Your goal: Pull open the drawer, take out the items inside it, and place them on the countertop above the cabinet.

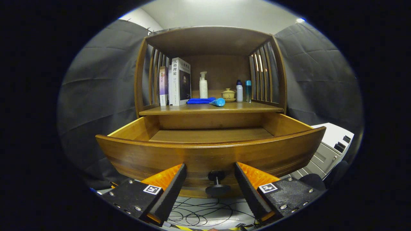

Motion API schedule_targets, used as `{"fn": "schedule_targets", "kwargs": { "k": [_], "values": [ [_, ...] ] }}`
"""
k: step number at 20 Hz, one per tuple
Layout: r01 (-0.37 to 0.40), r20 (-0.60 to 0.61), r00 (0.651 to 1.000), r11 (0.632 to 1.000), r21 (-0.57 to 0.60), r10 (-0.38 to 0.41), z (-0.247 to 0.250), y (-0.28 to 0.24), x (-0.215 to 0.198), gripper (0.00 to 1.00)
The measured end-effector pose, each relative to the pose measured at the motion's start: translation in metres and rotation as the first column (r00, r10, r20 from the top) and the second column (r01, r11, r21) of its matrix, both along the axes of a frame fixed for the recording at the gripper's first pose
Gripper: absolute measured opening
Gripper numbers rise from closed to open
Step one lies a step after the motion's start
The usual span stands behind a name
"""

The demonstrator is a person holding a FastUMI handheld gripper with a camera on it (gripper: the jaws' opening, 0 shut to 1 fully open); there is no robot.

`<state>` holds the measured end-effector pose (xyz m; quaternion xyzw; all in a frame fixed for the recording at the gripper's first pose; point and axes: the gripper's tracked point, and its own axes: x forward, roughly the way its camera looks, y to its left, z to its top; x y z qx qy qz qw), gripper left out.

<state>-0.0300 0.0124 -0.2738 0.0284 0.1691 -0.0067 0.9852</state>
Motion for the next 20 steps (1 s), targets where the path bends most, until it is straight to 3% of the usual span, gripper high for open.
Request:
{"fn": "schedule_targets", "kwargs": {
  "k": [20],
  "values": [
    [0.023,0.058,0.998,0.999,0.035,-0.025,-0.011,-0.001,0.138,0.94]
  ]
}}
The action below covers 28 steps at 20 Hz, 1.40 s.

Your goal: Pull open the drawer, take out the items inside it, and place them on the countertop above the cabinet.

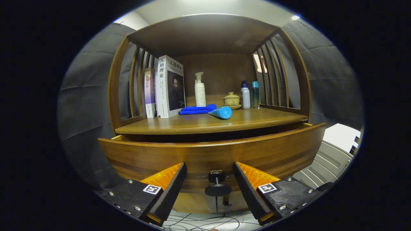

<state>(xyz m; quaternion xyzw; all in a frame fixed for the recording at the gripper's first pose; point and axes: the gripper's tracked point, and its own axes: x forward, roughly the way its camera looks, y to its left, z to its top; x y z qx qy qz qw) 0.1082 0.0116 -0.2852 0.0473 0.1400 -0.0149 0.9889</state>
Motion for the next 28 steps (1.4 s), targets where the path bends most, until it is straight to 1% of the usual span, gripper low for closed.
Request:
{"fn": "schedule_targets", "kwargs": {
  "k": [7,8,12,14,16,20,23,25,28],
  "values": [
    [0.001,0.001,1.000,1.000,0.006,-0.001,-0.006,-0.001,0.042,0.94],
    [0.010,0.000,1.000,1.000,0.003,-0.010,-0.006,-0.001,0.047,0.94],
    [0.011,0.002,1.000,1.000,0.012,-0.011,0.001,-0.002,0.046,0.93],
    [0.008,0.045,0.999,1.000,0.015,-0.009,0.027,-0.015,0.044,0.94],
    [-0.010,0.093,0.996,1.000,0.008,0.009,0.066,-0.033,0.036,0.93],
    [0.010,0.195,0.981,0.998,-0.062,0.002,0.151,-0.079,0.027,0.93],
    [0.026,0.248,0.969,0.994,-0.102,0.000,0.213,-0.098,0.015,0.93],
    [0.019,0.264,0.964,0.994,-0.112,0.011,0.246,-0.102,0.001,0.93],
    [-0.004,0.226,0.974,0.995,-0.101,0.027,0.271,-0.094,-0.025,0.93]
  ]
}}
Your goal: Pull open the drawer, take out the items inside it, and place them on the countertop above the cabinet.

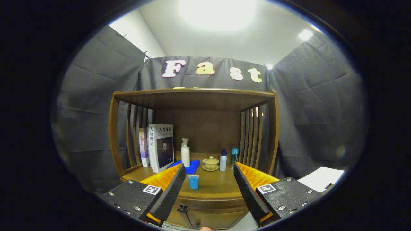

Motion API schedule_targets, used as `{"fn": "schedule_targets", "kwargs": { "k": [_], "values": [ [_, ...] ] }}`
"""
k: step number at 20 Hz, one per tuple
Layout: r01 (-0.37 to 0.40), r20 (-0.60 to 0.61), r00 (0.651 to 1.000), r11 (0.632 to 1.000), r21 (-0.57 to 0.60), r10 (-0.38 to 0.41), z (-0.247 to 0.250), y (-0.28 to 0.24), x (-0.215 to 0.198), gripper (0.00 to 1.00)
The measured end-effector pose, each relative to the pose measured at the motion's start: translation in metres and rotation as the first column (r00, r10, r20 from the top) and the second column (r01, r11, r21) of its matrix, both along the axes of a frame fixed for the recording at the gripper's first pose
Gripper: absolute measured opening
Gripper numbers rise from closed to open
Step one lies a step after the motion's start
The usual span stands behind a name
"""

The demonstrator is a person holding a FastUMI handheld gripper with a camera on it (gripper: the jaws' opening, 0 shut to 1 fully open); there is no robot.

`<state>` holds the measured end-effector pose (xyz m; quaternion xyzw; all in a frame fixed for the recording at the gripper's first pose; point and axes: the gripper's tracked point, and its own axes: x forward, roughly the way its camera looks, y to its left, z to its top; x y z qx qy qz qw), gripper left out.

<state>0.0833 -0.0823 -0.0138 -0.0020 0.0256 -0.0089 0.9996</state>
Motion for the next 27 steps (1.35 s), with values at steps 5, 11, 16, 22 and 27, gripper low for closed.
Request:
{"fn": "schedule_targets", "kwargs": {
  "k": [5,11,16,22,27],
  "values": [
    [-0.029,-0.028,0.999,1.000,-0.002,0.029,0.024,0.029,-0.055,0.93],
    [-0.066,0.035,0.997,0.997,-0.044,0.068,0.058,0.063,-0.102,0.93],
    [-0.138,0.061,0.988,0.990,-0.020,0.139,0.070,0.093,-0.117,0.93],
    [-0.123,0.106,0.987,0.992,0.031,0.119,0.083,0.071,-0.118,0.95],
    [-0.062,0.116,0.991,0.998,0.014,0.060,0.086,0.042,-0.117,0.95]
  ]
}}
